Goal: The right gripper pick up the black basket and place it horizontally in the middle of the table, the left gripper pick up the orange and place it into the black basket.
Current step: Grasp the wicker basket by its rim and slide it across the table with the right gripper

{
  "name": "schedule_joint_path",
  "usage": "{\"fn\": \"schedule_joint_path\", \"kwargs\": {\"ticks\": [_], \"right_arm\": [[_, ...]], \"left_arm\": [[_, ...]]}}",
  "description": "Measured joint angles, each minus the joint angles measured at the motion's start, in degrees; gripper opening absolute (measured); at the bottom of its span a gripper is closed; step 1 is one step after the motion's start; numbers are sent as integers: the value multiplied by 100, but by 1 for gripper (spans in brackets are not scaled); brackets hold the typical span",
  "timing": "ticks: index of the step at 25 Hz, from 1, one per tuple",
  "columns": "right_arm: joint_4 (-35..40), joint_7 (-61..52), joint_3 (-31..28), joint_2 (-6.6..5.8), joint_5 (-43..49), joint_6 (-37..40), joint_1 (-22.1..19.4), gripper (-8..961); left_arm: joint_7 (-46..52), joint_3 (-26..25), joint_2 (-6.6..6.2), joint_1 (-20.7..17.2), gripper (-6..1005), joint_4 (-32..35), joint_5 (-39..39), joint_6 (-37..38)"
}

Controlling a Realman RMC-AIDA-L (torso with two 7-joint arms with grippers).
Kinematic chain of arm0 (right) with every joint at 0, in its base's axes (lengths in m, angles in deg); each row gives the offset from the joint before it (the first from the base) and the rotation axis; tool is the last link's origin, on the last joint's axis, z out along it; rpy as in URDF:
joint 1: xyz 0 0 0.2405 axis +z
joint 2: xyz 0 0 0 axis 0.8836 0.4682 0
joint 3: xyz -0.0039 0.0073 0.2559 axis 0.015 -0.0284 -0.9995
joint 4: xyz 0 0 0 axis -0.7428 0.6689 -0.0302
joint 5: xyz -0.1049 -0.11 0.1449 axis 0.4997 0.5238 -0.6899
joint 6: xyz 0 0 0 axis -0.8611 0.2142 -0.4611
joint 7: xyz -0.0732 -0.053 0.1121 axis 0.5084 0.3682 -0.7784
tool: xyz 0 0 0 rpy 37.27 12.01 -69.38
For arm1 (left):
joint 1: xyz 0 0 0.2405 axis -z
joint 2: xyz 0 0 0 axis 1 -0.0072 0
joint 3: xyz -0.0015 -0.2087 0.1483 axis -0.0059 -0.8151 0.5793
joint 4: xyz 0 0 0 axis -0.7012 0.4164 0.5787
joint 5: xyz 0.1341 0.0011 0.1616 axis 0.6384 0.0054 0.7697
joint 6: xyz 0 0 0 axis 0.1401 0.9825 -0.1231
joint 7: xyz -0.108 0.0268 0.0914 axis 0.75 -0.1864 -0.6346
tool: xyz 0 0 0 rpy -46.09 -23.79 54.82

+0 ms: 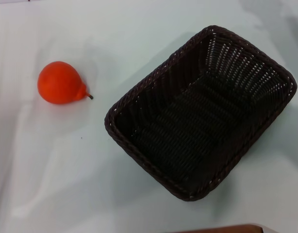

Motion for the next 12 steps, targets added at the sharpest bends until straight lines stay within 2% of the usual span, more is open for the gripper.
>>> {"fn": "schedule_joint_path", "kwargs": {"ticks": [7, 10, 12], "right_arm": [[105, -308, 197, -45, 43, -90, -54, 683], [587, -1020, 589, -51, 418, -110, -127, 683], [1144, -1856, 935, -74, 1017, -118, -183, 683]], "left_arm": [[0, 0, -3, 0, 903, 0, 0, -1], [0, -34, -9, -1, 903, 0, 0, 0], [0, -61, -9, -6, 903, 0, 0, 1]]}}
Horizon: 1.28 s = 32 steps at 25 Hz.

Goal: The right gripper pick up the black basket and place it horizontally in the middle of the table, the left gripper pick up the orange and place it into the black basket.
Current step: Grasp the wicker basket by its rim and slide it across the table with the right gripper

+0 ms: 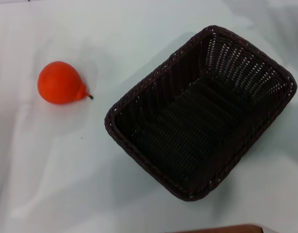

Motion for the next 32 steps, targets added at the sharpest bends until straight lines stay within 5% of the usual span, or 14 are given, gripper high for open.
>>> {"fn": "schedule_joint_path", "kwargs": {"ticks": [5, 9, 12, 19, 26, 32], "right_arm": [[1778, -2894, 658, -255, 2176, -352, -1, 683], [2879, -4815, 691, -517, 3918, -1531, 318, 683], [3420, -5558, 696, -596, 4745, -2278, 618, 684], [3639, -6166, 1007, -525, 6343, -2870, 1308, 684], [3450, -6218, 1382, -360, 6567, -2774, 1423, 684], [3002, -6386, 1693, -337, 6649, -2475, 1457, 684]], "left_arm": [[0, -53, -2, -7, 903, 0, 0, 14], [0, -116, -7, 0, 904, 0, 0, 24], [0, -155, -8, 4, 904, 0, 0, 28], [0, -155, -4, 6, 904, 0, 0, 30], [81, -150, 18, 7, 903, 0, 0, 37], [133, -149, 12, 6, 903, 0, 0, 34]]}}
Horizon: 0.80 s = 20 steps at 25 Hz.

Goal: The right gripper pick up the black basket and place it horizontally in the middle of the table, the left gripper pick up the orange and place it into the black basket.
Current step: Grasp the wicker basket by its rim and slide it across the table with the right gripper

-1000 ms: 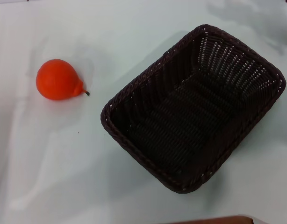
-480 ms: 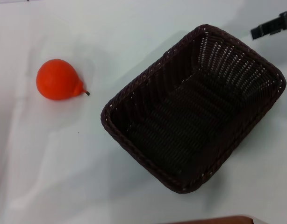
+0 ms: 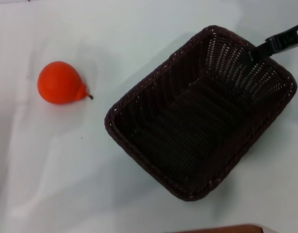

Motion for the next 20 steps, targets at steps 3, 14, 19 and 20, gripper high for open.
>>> {"fn": "schedule_joint_path", "kwargs": {"ticks": [3, 14, 19, 20], "right_arm": [[-95, -78, 75, 32, 152, 209, 5, 684], [-181, 30, 92, 152, 136, 281, 17, 477], [-234, -5, 70, 180, 136, 282, 8, 255], [-234, -31, 33, 194, 135, 292, -4, 230]], "left_arm": [[6, -1, -2, 0, 903, 0, 0, 1], [8, 0, -3, -31, 904, 3, 0, 3], [-27, 0, -17, -43, 904, -19, 0, 3], [-29, 0, -19, -45, 904, -41, 0, 2]]}}
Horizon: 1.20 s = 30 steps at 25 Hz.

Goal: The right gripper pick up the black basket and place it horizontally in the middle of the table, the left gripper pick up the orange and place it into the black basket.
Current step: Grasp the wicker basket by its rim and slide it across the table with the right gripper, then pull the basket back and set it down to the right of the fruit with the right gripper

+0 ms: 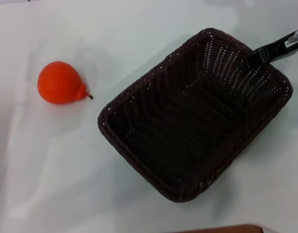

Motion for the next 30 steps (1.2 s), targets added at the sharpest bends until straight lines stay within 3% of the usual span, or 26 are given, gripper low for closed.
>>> {"fn": "schedule_joint_path", "kwargs": {"ticks": [10, 15, 23, 30], "right_arm": [[97, -875, -553, 87, -234, -191, -222, 212], [810, -1502, -646, 223, -494, -417, -666, 216], [1409, -2267, -726, 254, -1458, -580, -1400, 222], [1305, -2437, -671, 279, -1424, -281, -1504, 227]], "left_arm": [[-15, 0, -27, -14, 904, -332, 0, -4], [-16, 0, -44, 20, 903, -498, 0, 90], [-16, 0, -50, 32, 903, -639, 8, 208], [-16, 0, -61, 43, 904, -671, 15, 356]]}}
